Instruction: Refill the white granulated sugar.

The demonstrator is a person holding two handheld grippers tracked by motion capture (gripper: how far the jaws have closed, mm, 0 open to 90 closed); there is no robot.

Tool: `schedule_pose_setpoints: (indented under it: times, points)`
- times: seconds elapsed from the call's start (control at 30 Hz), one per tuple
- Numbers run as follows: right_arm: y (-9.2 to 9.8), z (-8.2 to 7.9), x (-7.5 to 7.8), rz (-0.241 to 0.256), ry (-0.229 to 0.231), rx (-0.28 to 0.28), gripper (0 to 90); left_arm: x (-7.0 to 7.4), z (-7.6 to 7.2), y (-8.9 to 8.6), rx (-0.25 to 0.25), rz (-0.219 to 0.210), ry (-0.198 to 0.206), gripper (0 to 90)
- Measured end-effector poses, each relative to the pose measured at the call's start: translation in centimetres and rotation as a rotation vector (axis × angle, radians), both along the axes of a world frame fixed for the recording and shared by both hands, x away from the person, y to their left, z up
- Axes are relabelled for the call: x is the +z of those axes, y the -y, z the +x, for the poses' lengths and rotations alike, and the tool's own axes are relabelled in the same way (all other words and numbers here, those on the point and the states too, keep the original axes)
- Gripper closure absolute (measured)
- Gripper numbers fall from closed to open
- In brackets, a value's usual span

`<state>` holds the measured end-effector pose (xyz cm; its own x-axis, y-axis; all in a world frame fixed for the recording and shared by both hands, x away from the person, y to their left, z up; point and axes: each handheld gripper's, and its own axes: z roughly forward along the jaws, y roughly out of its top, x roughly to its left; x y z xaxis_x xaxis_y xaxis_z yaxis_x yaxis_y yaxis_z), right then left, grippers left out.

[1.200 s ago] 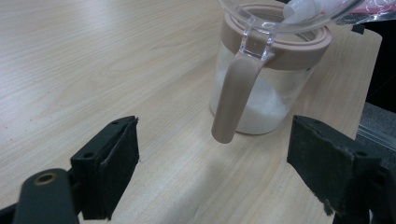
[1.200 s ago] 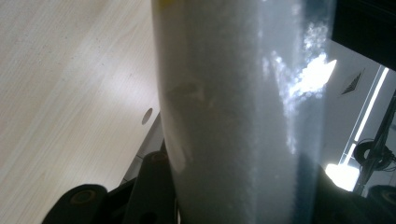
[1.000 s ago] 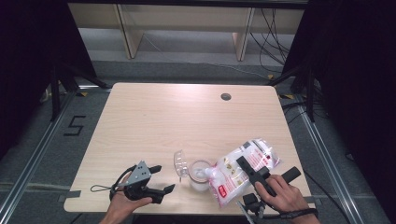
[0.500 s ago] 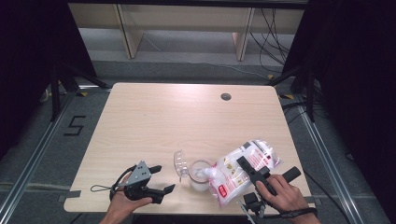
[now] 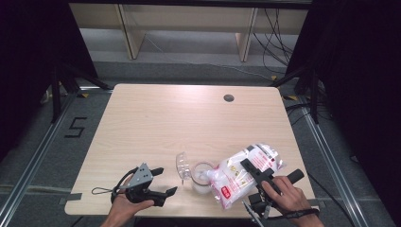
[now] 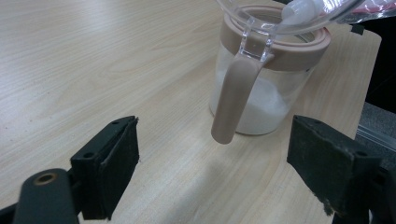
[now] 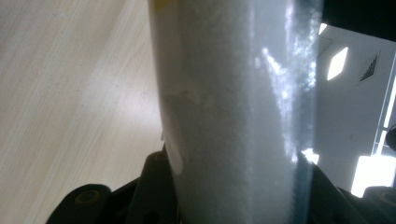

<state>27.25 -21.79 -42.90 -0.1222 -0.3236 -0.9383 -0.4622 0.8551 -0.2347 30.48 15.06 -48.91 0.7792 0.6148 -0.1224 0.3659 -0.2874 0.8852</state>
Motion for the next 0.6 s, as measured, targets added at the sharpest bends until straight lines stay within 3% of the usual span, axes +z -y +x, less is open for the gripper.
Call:
schedule_pose_setpoints:
  times: [0.17,0.2,0.47,0.6]
  points:
    - [0.16,0.32,0.13,0.029,-0.015,0.027,71.1,0.03,-0.01,-0.01,-0.001,0.004,0.000,16.2]
    - [0.27,0.29,-0.03,0.041,-0.034,0.004,71.2,0.05,0.01,-0.07,-0.002,0.013,0.002,16.2]
    - [0.52,0.71,0.04,0.079,-0.068,0.002,71.4,0.00,0.01,0.00,-0.001,0.000,0.000,16.2]
    - [0.82,0.94,-0.21,0.134,-0.117,-0.023,71.7,0.00,0.01,0.00,-0.001,0.000,0.000,16.2]
